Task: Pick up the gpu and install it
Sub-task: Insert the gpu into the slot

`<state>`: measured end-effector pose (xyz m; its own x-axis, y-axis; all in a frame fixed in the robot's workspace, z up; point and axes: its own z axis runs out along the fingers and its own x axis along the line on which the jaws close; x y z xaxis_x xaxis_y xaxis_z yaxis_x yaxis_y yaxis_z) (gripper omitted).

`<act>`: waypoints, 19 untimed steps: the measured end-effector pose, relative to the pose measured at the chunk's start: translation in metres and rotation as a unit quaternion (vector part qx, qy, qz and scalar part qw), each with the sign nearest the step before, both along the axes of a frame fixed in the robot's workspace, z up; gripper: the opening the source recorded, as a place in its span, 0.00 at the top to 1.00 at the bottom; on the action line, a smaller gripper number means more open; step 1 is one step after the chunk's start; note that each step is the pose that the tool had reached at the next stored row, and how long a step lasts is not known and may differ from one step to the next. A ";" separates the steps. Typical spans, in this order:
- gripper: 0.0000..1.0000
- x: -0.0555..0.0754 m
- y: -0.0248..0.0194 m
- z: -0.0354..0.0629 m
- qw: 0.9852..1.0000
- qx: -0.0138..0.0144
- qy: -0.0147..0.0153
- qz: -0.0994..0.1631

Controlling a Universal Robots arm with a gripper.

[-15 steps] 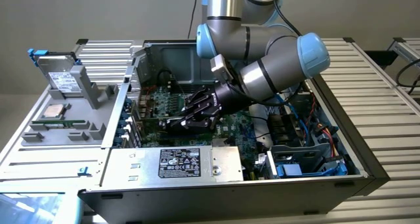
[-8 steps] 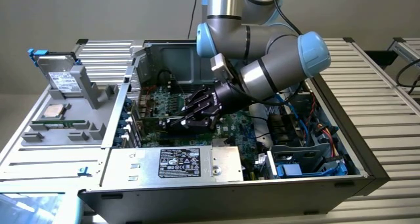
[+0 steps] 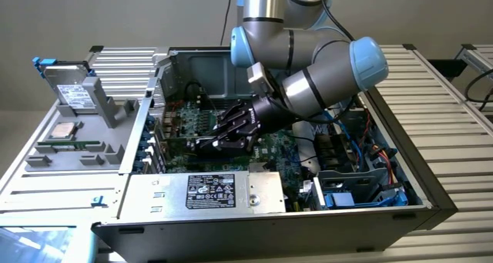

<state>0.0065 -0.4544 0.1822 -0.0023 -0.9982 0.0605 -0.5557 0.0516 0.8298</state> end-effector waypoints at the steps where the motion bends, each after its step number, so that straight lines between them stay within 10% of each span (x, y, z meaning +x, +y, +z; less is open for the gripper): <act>1: 0.72 0.000 0.0000 0.0000 1.000 0.000 0.000 0.000; 19: 0.72 0.000 0.0000 -0.0001 1.000 0.006 0.002 -0.004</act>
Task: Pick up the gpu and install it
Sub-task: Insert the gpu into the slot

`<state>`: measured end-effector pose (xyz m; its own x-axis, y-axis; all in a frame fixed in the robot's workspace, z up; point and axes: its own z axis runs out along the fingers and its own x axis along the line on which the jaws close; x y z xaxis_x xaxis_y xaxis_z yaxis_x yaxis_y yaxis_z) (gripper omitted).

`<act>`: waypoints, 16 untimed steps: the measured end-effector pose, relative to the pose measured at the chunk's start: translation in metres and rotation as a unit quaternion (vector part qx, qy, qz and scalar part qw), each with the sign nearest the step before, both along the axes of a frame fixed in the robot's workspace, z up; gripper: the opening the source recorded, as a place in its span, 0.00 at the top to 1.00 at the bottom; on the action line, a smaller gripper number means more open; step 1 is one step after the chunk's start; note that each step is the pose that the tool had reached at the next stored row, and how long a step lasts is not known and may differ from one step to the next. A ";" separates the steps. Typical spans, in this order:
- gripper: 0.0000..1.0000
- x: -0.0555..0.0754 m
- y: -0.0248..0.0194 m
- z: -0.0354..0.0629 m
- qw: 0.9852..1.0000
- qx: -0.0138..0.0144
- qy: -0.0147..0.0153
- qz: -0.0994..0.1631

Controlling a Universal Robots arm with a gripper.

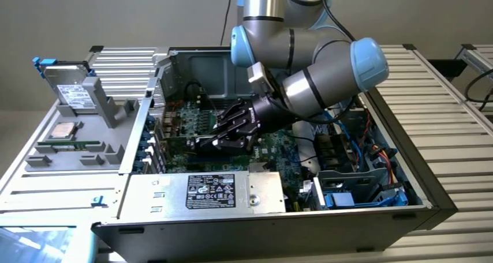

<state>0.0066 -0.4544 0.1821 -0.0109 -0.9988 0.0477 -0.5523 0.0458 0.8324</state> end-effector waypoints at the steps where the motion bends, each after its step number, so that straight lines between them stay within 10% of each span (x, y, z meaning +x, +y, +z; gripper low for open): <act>1: 0.72 0.000 0.0000 -0.0001 1.000 0.000 0.000 0.000; 16: 0.72 -0.001 -0.0001 -0.0028 1.000 0.000 0.000 0.000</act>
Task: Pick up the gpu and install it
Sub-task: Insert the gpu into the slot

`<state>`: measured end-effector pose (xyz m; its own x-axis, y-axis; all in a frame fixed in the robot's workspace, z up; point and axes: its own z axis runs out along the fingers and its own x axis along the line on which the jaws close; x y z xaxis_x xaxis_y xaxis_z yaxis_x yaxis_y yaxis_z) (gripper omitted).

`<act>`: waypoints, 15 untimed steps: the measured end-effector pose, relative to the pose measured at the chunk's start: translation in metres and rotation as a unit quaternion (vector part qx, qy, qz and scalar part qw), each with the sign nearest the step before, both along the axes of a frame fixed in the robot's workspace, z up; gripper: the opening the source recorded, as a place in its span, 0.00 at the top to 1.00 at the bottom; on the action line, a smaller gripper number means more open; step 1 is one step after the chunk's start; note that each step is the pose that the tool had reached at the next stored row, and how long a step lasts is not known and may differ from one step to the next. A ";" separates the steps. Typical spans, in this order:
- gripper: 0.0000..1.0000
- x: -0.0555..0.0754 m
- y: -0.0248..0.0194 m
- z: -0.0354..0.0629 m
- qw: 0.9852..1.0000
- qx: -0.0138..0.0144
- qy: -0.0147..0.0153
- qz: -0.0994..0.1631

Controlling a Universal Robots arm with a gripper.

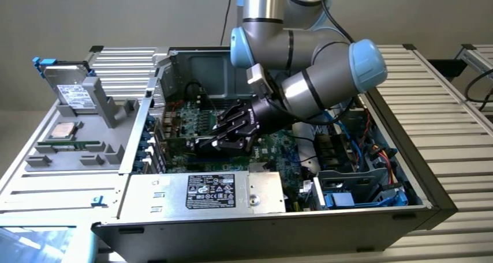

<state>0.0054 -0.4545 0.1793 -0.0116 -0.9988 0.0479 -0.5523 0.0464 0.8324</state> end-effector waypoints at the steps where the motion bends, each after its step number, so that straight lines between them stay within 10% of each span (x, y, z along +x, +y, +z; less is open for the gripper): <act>1: 0.72 0.000 0.0000 -0.0003 1.000 0.000 0.000 0.000; 15: 0.72 -0.001 0.0000 -0.0007 1.000 0.000 0.000 0.000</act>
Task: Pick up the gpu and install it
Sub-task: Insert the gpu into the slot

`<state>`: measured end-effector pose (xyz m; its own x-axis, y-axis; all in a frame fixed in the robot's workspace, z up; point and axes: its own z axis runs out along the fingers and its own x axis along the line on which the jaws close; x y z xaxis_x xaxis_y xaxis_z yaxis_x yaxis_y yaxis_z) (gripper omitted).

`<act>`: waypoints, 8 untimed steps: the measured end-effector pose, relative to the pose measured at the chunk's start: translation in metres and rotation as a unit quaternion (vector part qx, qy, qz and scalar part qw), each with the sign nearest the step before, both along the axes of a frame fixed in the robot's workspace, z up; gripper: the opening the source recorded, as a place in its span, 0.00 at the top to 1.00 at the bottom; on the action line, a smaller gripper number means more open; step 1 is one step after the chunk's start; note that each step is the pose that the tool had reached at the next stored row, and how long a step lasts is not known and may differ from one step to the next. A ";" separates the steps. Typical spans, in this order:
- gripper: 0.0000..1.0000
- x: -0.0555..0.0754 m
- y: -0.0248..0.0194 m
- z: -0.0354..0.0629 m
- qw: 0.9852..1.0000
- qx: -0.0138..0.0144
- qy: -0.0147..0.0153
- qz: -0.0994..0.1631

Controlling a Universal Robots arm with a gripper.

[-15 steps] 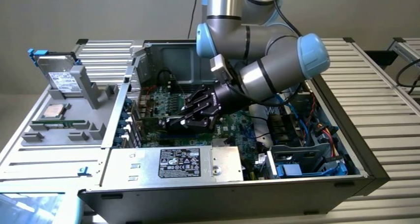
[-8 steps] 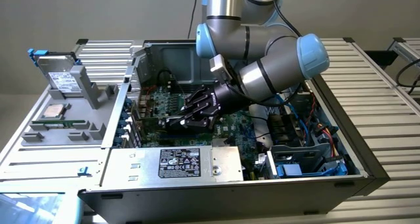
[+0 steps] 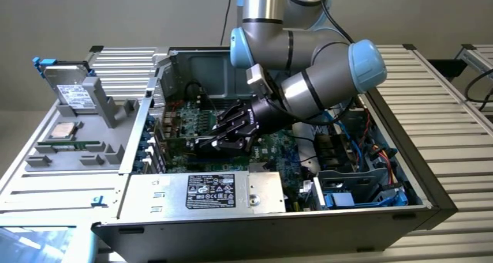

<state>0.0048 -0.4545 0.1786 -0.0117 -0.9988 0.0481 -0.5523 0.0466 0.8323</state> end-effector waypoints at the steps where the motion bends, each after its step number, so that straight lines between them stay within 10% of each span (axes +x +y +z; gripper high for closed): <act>1: 0.72 0.000 0.0000 0.0000 1.000 0.000 0.000 0.000; 8: 0.72 0.000 0.0004 0.0001 1.000 0.000 0.000 0.000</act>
